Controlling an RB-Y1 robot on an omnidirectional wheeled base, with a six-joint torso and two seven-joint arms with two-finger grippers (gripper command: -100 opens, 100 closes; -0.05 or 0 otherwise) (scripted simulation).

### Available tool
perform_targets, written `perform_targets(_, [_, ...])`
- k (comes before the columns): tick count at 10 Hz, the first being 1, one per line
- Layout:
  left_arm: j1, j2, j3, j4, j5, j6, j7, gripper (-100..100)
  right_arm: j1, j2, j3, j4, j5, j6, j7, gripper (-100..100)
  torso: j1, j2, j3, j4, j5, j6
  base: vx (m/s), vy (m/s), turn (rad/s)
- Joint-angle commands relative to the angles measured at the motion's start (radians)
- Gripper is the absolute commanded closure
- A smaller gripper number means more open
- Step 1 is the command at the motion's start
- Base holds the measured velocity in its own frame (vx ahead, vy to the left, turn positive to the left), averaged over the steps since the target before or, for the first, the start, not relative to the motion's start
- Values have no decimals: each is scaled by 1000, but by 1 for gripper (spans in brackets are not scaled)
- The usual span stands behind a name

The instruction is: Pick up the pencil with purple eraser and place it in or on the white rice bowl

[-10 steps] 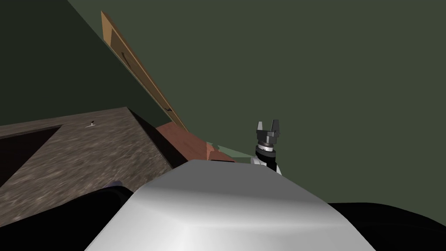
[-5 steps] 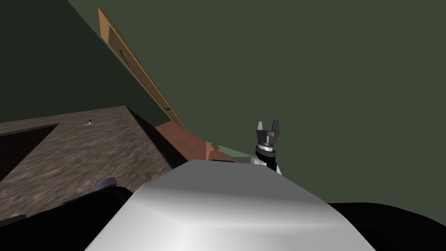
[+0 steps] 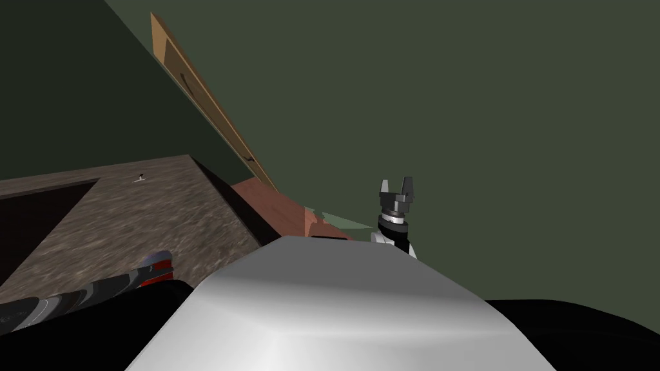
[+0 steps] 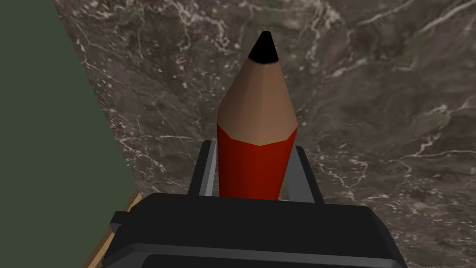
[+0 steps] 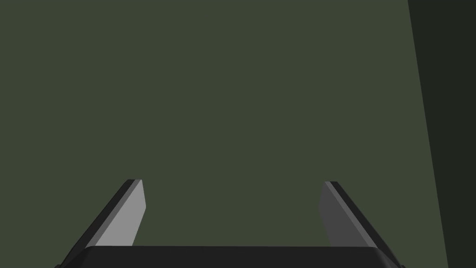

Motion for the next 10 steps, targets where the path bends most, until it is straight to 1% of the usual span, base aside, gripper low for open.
perform_targets(1, [13, 31, 34, 24, 33, -18, 15, 100, 0, 0, 0, 0, 0, 0, 0, 0, 0, 0, 0, 0, 0, 0, -167, -66, 36])
perform_targets(2, [22, 42, 48, 30, 43, -23, 21, 100, 0, 0, 0, 0, 0, 0, 0, 0, -1, 4, 2, 1, 0, 0, -168, -45, 24])
perform_targets(3, [41, 63, 76, 44, 61, -34, 35, 100, 0, 0, 0, 0, 0, 0, 0, 0, 0, 5, 3, 1, 0, -1, -151, -30, 9])
perform_targets(4, [41, 63, 76, 44, 61, -34, 35, 100, 0, 0, 0, 0, 0, 0, 0, 0, 1, 5, 3, 1, 0, -1, -118, 2, 2])
perform_targets(7, [67, 94, 112, 66, 82, -51, 54, 100, 0, 0, 0, 0, 0, 0, 0, 0, 4, 0, 0, 0, 0, 0, -79, 5, -3])
perform_targets(8, [95, 127, 145, 87, 98, -71, 75, 100, 0, 0, 0, 0, 0, 0, 0, 0, 3, -1, 0, 0, 0, 0, -145, -1, -22])
perform_targets(9, [95, 127, 145, 87, 98, -71, 75, 100, 0, 0, 0, 0, 0, 0, 0, 0, 3, 2, 1, 0, -1, 1, -143, 3, -26])
perform_targets(10, [105, 139, 156, 93, 103, -79, 83, 100, 0, 0, 0, 0, 0, 0, 0, 0, 3, 3, 2, 1, 0, 0, -93, 5, 0])
